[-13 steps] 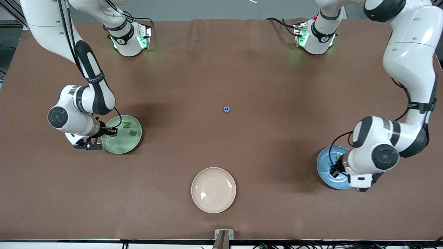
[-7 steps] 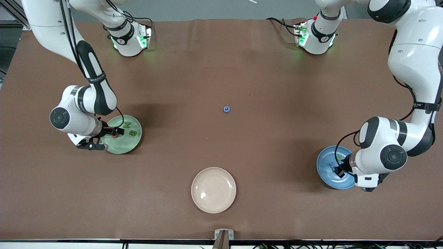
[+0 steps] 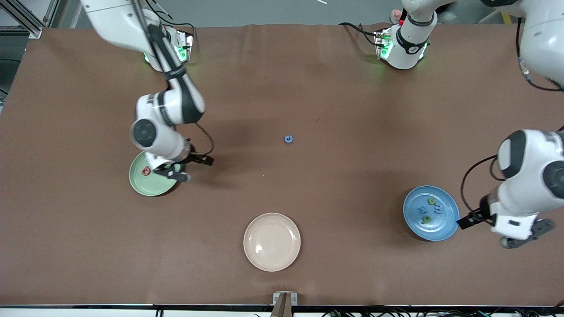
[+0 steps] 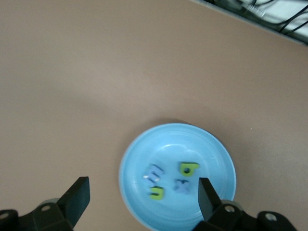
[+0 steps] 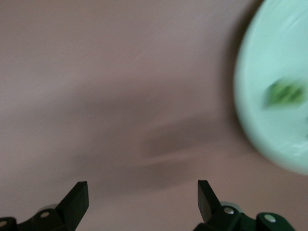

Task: Sort upper and lower case letters into plates
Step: 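Grasp the blue C with the right gripper while the left gripper withdraws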

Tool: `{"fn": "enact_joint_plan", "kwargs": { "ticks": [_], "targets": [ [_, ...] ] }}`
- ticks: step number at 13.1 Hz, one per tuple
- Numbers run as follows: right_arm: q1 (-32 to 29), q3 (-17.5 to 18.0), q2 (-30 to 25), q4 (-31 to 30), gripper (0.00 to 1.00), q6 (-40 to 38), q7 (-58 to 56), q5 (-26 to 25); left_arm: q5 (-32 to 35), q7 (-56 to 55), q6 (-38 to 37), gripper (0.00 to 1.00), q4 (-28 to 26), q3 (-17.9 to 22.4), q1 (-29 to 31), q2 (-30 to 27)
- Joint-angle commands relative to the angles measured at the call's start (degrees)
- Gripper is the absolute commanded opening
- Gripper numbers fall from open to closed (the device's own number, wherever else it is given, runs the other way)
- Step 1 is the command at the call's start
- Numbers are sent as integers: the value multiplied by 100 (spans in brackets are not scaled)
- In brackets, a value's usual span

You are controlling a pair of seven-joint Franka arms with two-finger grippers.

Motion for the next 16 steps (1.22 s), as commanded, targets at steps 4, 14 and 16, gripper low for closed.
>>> {"fn": "enact_joint_plan", "kwargs": {
  "ticks": [4, 14, 16],
  "targets": [
    [1900, -92, 115, 7, 100, 756, 3048, 85, -433, 1194, -987, 100, -172, -4, 38, -1258],
    [2607, -118, 1565, 1581, 98, 792, 4881, 6, -2321, 2892, -2613, 100, -338, 722, -239, -2857],
    [2615, -110, 1583, 1625, 92, 792, 4890, 6, -2638, 2884, -2816, 100, -654, 1705, -1170, -3252]
  ]
}}
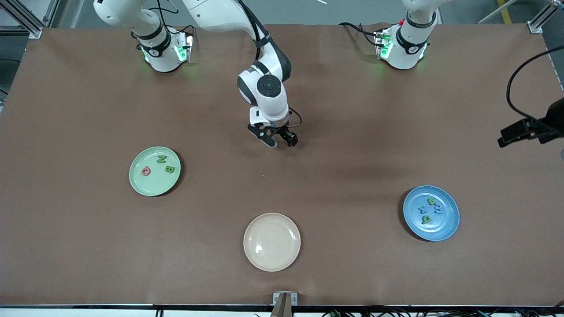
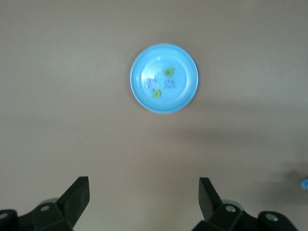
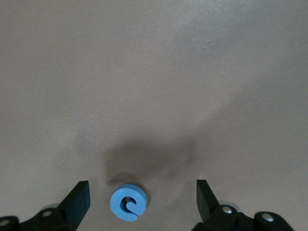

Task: Sort upper and lower case letters into plates
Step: 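Grasp the blue C with the right gripper while the left gripper withdraws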

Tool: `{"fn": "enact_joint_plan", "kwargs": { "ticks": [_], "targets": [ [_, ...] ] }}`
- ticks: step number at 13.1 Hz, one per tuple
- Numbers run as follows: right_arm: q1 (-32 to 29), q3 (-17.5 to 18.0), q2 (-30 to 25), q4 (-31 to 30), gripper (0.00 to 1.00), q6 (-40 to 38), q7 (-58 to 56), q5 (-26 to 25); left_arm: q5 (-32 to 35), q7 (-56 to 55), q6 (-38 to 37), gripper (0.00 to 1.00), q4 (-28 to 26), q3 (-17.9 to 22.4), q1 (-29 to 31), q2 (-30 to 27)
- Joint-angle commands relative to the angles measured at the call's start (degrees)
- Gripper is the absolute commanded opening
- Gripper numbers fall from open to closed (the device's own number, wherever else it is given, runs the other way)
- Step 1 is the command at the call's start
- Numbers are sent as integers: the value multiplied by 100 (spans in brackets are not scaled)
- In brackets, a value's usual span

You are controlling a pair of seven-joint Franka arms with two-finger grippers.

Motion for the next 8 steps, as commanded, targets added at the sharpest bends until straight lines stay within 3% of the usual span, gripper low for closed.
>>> {"fn": "enact_joint_plan", "kwargs": {
  "ticks": [1, 4, 6, 8],
  "targets": [
    [133, -85, 75, 126, 90, -70, 146, 4, -315, 96, -84, 100, -819, 1223, -1158, -805],
    [203, -85, 93, 126, 79, -61, 198, 4, -324, 78, 30, 100, -1313, 1947, -1943, -1210],
    [248, -85, 154, 196, 72, -61, 234, 4, -316, 78, 302, 100, -1691, 2054, -2033, -1492],
    [256, -85, 312, 379, 69, -70, 365, 4, -324, 78, 382, 100, -1693, 2037, -2007, -1432]
  ]
}}
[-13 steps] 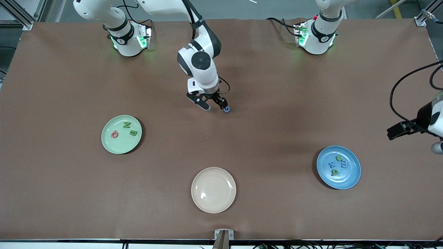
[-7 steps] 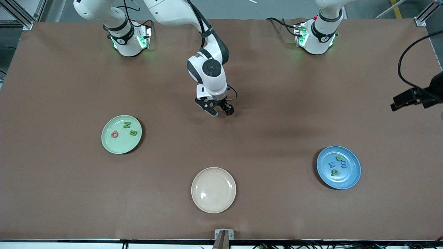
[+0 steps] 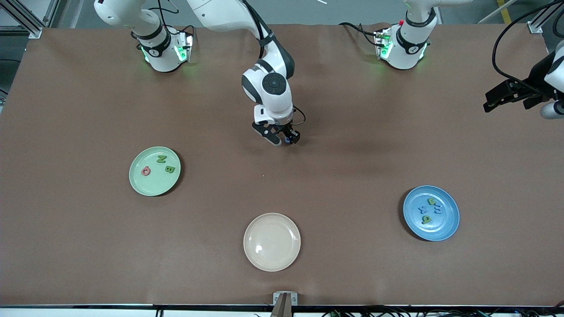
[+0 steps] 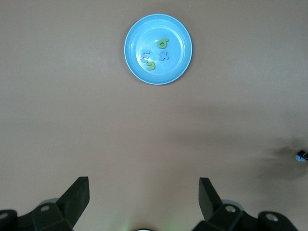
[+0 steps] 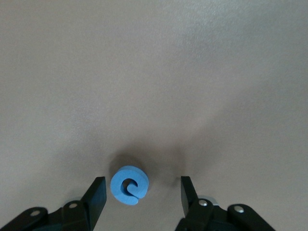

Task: Sort upper and lower case letters into plates
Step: 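Carry the blue C to the green plate and release it with the right gripper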

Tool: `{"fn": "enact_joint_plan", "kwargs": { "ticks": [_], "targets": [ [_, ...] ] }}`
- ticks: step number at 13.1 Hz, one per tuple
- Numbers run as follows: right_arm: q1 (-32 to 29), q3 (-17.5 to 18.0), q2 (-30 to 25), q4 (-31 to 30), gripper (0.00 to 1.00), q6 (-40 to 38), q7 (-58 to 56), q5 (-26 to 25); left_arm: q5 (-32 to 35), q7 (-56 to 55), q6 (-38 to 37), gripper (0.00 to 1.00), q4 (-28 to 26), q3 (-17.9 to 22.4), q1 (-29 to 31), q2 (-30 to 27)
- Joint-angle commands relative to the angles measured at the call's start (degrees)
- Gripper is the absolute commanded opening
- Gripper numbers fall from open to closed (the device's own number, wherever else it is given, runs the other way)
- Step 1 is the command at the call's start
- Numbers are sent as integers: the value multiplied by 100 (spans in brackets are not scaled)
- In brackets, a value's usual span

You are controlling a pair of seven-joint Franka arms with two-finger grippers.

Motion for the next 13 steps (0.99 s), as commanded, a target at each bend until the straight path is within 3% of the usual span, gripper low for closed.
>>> {"fn": "enact_joint_plan", "kwargs": {
  "ticks": [1, 5, 6, 7, 8, 10, 13],
  "targets": [
    [107, -85, 282, 346, 67, -42, 229, 4, -94, 69, 201, 100, -224, 46, -47, -135],
    [116, -85, 300, 364, 50, -50, 221, -5, -94, 69, 210, 100, -119, 28, -56, -83],
    [107, -85, 300, 364, 37, -50, 221, -14, -155, 69, 228, 100, -75, 28, -39, -30],
    [107, -85, 300, 364, 15, -59, 203, -23, -260, 69, 332, 100, -57, 37, -13, -21],
    [107, -93, 291, 364, 2, -111, 203, -23, -287, 78, 412, 100, -48, 37, -4, 40],
    [28, -128, 230, 407, 0, -453, 160, -118, -288, 78, 552, 100, -5, 37, 5, 76],
    [-25, -549, 81, 706, 0, -1646, -382, -304, -288, 69, 623, 100, -22, 46, 5, 76]
  ]
}}
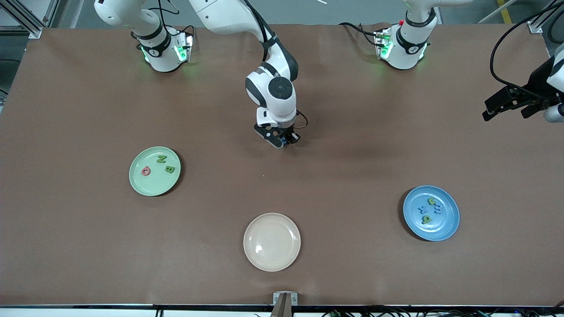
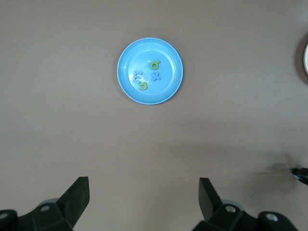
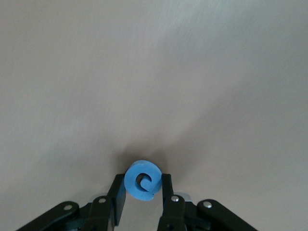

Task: Sort upper and lower case letters into plates
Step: 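Carry the blue C to the green plate and release it with the right gripper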

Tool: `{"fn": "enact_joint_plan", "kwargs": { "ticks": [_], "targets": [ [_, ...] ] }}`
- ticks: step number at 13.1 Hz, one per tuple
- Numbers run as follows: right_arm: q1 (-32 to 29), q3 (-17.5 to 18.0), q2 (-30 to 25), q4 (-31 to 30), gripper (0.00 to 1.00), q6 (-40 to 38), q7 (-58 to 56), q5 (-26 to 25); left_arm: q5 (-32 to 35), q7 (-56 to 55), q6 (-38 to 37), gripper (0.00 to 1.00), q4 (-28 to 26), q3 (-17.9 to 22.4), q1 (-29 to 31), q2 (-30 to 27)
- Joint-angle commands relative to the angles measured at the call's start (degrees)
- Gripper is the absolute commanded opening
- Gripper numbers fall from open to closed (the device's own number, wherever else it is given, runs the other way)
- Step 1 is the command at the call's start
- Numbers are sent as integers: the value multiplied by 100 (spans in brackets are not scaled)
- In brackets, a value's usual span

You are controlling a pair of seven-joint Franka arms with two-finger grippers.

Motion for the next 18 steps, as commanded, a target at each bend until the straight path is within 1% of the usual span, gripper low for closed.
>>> {"fn": "enact_joint_plan", "kwargs": {
  "ticks": [1, 3, 4, 5, 6, 8, 10, 13, 16, 18],
  "targets": [
    [-53, -431, -294, 131, 0, -962, -773, -134, -104, 69, 16, 100, 90, 38, 50, 39],
    [-167, -844, -646, 61, 0, -1507, -1634, -125, -104, 69, 16, 100, 90, 47, 199, 83],
    [-298, -994, -874, -122, 0, -1606, -2126, -125, -104, 69, 16, 100, 90, 47, 244, 101],
    [-543, -1082, -1198, -393, 0, -1589, -2697, -125, -104, 69, 16, 100, 55, 47, 296, 101],
    [-937, -1083, -1532, -675, 0, -1598, -3433, -125, -104, 61, 16, 100, 72, 47, 314, 127],
    [-1632, -1083, -1885, -1071, 0, -1563, -4630, -125, -113, 60, 43, 100, 99, 47, 314, 189],
    [-2405, -1083, -1948, -1318, 0, -1432, -5852, -125, -104, -27, 25, 100, 98, 21, 297, 154],
    [-3241, -1066, -1861, -1714, 0, -748, -7251, -64, -104, -27, 34, 100, 230, 29, 306, 180],
    [-3630, -1031, -1589, -1723, 0, -378, -7711, -11, -95, -45, 34, 100, 222, 21, 279, 224],
    [-3701, -1022, -1317, -1715, 0, -175, -8018, 321, -95, -45, 34, 100, 222, 21, 279, 233]
  ]
}}
